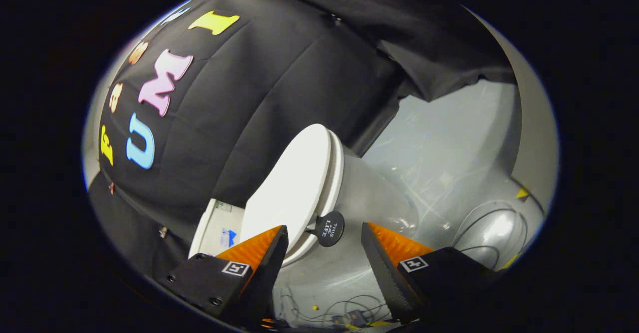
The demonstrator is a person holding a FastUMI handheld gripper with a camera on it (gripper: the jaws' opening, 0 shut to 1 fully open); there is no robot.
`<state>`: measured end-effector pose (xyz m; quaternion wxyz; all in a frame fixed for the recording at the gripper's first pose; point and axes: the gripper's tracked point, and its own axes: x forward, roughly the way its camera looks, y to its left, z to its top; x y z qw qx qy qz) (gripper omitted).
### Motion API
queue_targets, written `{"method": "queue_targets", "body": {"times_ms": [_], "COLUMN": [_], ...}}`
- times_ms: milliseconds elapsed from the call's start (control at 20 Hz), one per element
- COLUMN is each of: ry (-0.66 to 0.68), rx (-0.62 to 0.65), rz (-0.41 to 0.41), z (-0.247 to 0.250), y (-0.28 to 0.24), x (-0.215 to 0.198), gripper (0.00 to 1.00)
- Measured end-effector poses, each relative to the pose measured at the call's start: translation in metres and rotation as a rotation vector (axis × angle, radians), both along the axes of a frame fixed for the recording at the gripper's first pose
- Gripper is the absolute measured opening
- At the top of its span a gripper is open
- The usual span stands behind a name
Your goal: Open the toilet lid.
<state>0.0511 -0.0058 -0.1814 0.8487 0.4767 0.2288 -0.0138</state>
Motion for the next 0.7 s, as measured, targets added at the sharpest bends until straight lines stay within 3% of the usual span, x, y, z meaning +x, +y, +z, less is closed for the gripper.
{"method": "queue_targets", "body": {"times_ms": [200, 300, 550, 700], "ry": [0.023, 0.015, -0.025, -0.001], "rx": [0.310, 0.369, 0.461, 0.452], "rz": [-0.029, -0.061, -0.110, -0.109], "z": [-0.004, -0.007, -0.007, -0.019], "y": [0.013, 0.009, 0.001, 0.003], "x": [0.004, 0.007, 0.017, 0.017], "gripper": [0.93, 0.87, 0.87, 0.57]}}
